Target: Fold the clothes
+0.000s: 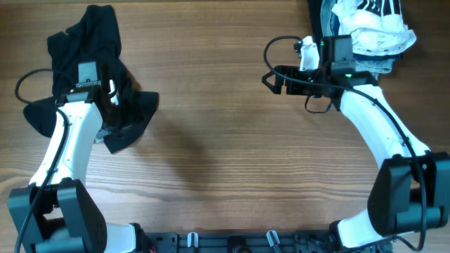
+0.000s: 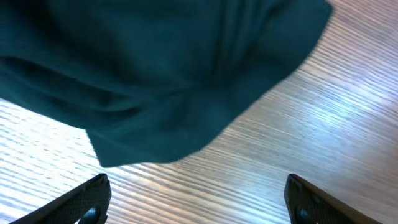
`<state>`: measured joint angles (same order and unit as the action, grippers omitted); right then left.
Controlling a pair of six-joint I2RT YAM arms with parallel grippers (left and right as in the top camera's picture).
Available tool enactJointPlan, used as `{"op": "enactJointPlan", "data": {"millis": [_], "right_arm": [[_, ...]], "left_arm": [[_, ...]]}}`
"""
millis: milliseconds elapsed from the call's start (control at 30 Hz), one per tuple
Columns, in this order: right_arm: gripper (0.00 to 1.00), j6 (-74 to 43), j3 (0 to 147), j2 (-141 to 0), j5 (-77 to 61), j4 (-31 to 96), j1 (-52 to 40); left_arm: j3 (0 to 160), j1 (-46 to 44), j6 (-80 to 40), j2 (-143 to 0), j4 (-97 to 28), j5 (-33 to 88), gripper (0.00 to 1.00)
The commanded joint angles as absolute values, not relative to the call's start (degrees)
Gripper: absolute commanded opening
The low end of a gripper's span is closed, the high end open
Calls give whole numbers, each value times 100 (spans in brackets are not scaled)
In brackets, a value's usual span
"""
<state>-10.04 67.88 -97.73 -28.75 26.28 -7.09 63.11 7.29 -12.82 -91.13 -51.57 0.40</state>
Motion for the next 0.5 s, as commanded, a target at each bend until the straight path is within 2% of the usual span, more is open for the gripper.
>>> {"op": "enactJointPlan", "data": {"millis": [0,467], "right_arm": [[100,-1028,6899,-9942,-2436,2528,-923],[100,-744,6888,-9992,-2377,2462,-980]], "left_arm": [[5970,779,-1420,-9115,-4847,-309,91],[5566,790,-1997,-9238,-4088,-1378,86]]}}
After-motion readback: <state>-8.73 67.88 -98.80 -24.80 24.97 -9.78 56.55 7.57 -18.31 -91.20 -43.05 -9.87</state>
